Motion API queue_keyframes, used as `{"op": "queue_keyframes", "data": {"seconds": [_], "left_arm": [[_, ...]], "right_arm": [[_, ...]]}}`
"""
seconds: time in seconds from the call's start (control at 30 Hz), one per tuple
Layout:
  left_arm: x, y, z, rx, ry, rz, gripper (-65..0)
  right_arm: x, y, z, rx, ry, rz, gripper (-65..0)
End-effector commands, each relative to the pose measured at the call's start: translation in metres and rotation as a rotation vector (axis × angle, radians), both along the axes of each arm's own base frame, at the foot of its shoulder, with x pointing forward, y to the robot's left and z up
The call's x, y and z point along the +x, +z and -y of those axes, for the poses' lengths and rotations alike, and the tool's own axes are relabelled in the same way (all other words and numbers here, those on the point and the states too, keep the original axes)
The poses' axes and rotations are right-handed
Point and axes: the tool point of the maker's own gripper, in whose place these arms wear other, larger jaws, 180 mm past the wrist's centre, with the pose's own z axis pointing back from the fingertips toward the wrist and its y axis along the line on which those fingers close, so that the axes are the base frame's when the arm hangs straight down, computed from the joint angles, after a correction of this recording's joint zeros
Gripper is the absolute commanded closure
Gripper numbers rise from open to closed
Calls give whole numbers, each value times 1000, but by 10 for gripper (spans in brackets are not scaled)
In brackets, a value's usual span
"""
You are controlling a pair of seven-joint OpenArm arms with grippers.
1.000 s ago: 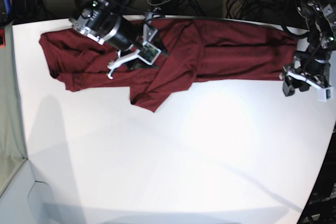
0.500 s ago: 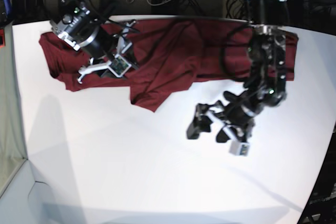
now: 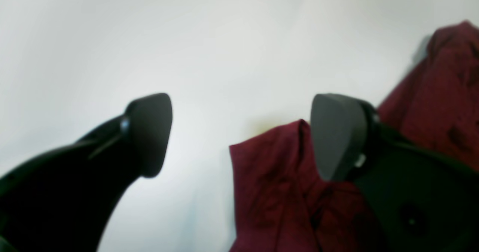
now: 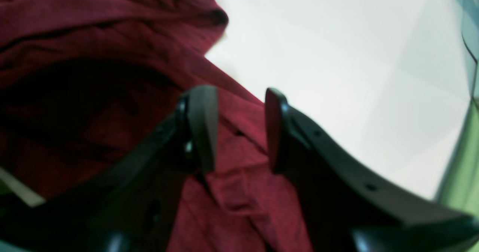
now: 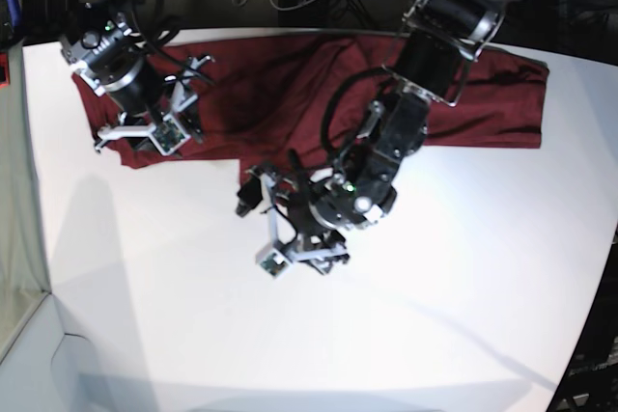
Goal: Layout the t-shirt on the table in an organized manner, then fold the t-shirt properly
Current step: 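Bring the left gripper to the shirt middle beside the right gripper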
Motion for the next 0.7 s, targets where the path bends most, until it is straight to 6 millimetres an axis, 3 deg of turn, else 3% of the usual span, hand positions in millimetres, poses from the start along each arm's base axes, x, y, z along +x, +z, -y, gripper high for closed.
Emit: {"op": "queue_keyframes", "data": {"seconds": [0.0, 0.13, 0.43, 0.67], "left_arm": [[9, 15, 9, -21, -11, 48, -562], [-1, -11, 17, 18, -33, -10, -562], [-13, -28, 40, -26, -62, -36, -562], [-20, -40, 42, 1, -83, -58, -562]], "right_arm": [[6, 12, 0, 17, -1, 47, -225], [9, 15, 13, 19, -53, 57, -225], [9, 15, 18, 22, -77, 59, -226], [8, 15, 26, 16, -99, 60, -226]]}}
